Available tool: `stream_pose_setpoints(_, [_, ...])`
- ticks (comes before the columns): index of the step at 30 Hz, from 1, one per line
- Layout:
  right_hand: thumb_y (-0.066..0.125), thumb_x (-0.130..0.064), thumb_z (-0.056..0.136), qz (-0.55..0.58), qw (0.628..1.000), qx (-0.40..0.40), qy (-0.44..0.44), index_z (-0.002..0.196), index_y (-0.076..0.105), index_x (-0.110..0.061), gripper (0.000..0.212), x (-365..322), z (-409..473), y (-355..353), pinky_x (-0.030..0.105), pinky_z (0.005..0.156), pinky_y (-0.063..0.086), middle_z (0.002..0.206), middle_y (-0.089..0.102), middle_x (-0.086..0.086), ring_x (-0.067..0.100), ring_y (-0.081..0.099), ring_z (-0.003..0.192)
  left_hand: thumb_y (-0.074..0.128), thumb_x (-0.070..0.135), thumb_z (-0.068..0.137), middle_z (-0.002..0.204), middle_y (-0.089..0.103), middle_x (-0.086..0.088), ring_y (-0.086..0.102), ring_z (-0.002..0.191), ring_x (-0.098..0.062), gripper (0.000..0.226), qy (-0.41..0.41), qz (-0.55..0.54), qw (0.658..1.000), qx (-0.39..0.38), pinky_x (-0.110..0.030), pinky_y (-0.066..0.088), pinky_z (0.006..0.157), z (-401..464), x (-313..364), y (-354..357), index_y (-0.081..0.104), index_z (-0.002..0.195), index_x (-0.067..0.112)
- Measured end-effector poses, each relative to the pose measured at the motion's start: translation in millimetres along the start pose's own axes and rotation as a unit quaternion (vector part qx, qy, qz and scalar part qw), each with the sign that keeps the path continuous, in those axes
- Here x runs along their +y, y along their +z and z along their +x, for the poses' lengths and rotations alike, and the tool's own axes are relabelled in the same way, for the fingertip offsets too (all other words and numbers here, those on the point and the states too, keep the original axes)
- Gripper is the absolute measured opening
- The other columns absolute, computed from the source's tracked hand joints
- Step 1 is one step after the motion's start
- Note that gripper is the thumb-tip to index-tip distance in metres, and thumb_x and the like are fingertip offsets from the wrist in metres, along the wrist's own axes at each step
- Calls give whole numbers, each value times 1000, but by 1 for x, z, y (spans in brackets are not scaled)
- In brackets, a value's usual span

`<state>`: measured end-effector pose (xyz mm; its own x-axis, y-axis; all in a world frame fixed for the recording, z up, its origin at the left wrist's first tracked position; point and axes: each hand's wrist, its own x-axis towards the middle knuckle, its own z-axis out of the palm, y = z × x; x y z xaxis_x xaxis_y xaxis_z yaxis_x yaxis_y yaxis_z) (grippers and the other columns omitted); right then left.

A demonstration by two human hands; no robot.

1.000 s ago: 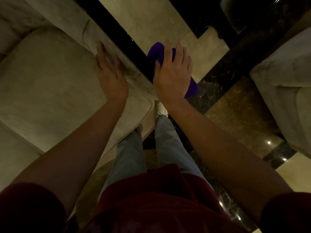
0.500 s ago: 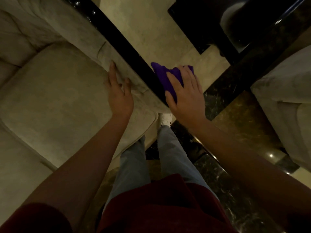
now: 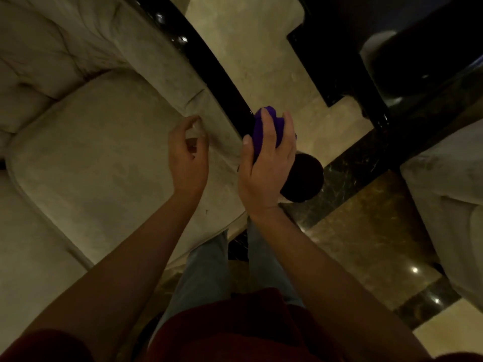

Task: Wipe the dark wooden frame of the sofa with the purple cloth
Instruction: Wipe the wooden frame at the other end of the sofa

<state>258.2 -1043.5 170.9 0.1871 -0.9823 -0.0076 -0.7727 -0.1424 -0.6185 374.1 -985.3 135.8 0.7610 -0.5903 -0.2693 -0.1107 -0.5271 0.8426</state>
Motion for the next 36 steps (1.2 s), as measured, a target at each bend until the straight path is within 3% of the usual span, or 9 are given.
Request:
stream_pose_setpoints(4, [68,-22,99,-3,1000,7,8,147,53,-2,55,-19,7,3,62,109,42,158,41,27,43,43,143,63,26,101,134,49,7,63,111,-10,44,53,-8,998,23,-29,55,93,33,6,-9,45,139,41])
stream_pose_setpoints(8, [69,-24,93,-22,999,-2,-34,149,52,-5,62,-46,23,11,62,115,35,161,39,24,39,38,149,67,37,97,131,49,-4,60,108,-7,53,64,36,997,33,-19,51,91,63,-2,-15,48,146,30])
stream_pose_setpoints(13, [70,-26,91,-66,995,12,-75,147,56,-8,61,-88,47,28,61,116,35,159,44,21,36,43,147,72,32,96,128,50,4,57,102,7,55,78,36,996,18,-18,53,83,69,-14,-22,48,145,31])
stream_pose_setpoints(20, [64,-30,89,-130,987,24,-88,147,56,-12,61,-141,84,59,57,115,35,159,45,18,35,46,144,73,17,93,129,59,-9,66,104,-23,53,-4,-31,999,35,-48,58,87,92,-24,-47,54,142,16])
stream_pose_setpoints(27, [64,-35,88,-177,980,17,-87,147,55,-13,64,-159,96,72,59,112,38,160,44,18,36,46,142,74,48,90,155,43,-14,45,141,-26,75,81,64,993,60,-39,43,114,159,5,-83,46,153,17])
stream_pose_setpoints(31, [63,-37,87,-184,978,15,-97,148,53,-12,67,-159,98,75,58,111,39,159,45,17,37,48,140,76,54,86,167,25,-18,32,151,-29,86,106,89,990,33,-41,44,115,173,4,-69,41,157,20])
stream_pose_setpoints(33, [65,-35,87,-192,976,21,-96,149,53,-12,67,-161,102,80,58,110,40,159,45,18,37,49,139,76,50,89,170,16,-19,23,156,-18,85,118,85,989,40,-38,50,108,169,-1,-60,37,158,19])
stream_pose_setpoints(35, [65,-33,88,-206,973,26,-106,149,53,-13,66,-167,106,87,57,112,38,159,45,18,37,49,140,72,48,92,172,12,-19,16,151,8,83,122,80,988,47,-33,56,92,166,-2,-58,36,160,18])
stream_pose_setpoints(36, [63,-33,89,-212,970,25,-114,150,52,-13,65,-172,110,92,56,113,37,159,45,18,36,49,141,69,48,92,172,11,-18,18,147,12,81,123,82,988,42,-32,57,86,165,0,-61,36,160,18])
